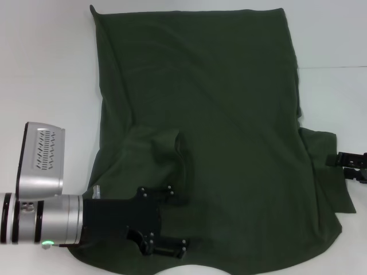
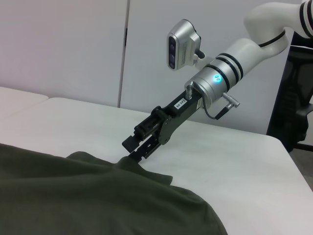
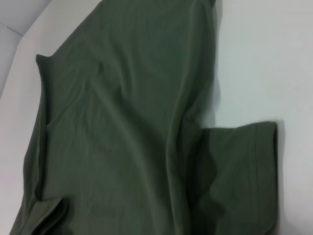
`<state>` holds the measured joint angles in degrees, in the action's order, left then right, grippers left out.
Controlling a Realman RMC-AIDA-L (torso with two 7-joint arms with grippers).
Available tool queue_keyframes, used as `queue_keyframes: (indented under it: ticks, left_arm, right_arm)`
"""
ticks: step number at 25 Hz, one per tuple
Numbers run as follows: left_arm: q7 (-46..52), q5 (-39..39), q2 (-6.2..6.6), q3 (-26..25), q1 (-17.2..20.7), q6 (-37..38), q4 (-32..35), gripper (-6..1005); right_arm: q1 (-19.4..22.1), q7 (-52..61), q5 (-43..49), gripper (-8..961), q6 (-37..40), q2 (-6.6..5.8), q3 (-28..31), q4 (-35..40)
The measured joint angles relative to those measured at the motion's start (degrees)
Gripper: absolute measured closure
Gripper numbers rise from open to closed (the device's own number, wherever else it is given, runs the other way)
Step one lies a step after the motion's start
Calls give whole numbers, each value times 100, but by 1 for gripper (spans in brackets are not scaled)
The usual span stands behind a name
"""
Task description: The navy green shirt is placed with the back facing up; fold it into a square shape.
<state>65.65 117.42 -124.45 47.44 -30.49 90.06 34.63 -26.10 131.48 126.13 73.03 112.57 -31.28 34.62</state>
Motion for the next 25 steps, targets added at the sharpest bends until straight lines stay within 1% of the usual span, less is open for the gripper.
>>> queue_keyframes:
  ticks: [5, 7, 8, 17, 25]
  left_arm:
    - [0, -1, 0, 0, -1, -3, 0, 125]
    - [1, -3, 0, -3, -1, -3, 0, 126]
    - [1, -3, 0, -3, -1, -3, 0, 126]
    - [9, -18, 6, -7, -23, -1, 0, 125]
    - [9, -19, 9, -7, -31, 3, 0, 126]
  right_arm:
    - [-1, 0, -6, 179, -95, 29, 8, -46]
    - [-5, 0, -10, 177, -104, 48, 44, -51]
    - [-7, -4, -11, 176, -109, 77, 127, -52]
    - [16, -97, -11, 178, -120, 122, 367, -128]
    - [6, -145, -10, 238, -139, 167, 456, -131]
